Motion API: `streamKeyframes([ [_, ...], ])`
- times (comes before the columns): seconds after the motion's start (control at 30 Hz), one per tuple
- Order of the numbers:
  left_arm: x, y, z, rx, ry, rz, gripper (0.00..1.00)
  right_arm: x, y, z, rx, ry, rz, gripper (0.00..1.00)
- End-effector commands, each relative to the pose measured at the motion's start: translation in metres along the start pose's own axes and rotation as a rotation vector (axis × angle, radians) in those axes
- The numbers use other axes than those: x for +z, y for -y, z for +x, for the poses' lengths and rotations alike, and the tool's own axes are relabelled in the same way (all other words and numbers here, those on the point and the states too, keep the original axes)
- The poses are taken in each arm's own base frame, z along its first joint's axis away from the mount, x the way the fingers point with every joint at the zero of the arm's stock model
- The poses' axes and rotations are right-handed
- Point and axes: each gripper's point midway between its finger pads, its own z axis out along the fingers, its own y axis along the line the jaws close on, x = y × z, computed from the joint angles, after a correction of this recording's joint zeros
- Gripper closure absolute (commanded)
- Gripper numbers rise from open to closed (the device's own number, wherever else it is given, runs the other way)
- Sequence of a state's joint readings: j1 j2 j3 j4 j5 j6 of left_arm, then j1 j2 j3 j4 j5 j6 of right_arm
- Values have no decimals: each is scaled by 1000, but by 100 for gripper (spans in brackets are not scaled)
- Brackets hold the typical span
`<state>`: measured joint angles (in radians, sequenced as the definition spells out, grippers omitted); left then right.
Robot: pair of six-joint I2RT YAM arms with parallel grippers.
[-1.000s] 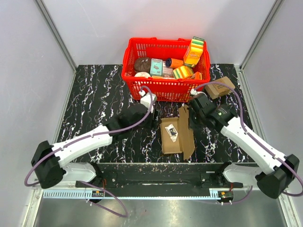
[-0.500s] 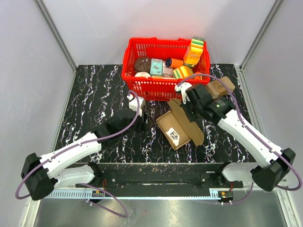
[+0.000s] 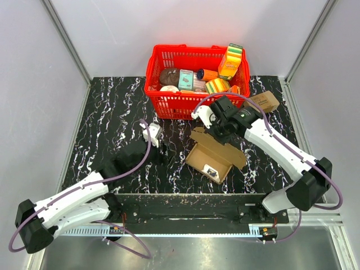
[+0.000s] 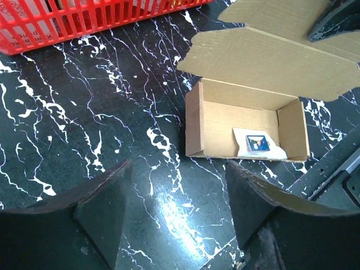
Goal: Fold the paper box
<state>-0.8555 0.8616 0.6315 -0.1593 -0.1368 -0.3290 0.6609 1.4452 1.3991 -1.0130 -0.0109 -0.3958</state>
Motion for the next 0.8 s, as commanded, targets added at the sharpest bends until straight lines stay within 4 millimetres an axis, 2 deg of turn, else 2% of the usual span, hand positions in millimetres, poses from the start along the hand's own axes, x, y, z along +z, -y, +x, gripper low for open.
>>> streamKeyframes([
  [0.0, -9, 10, -13, 9, 111, 84, 28, -5, -3, -8, -117, 22, -40, 100],
  [0.2, -13, 15, -8, 34, 221, 167, 23, -3, 1, -12, -196, 30, -14, 100],
  [0.27, -15, 18, -13, 40, 287, 194, 21, -2, -1, -14, -225, 33, -22, 100],
  [0.4, -19, 27, -19, 89, 396, 270, 8, 2, -4, -17, -311, 35, -38, 100],
  [0.63, -13, 31, -22, 182, 497, 301, 2, 5, -7, -28, -434, 56, -52, 100],
  [0.77, 0, 25, -28, 160, 499, 252, 1, 10, -4, -29, -476, 42, -46, 100],
])
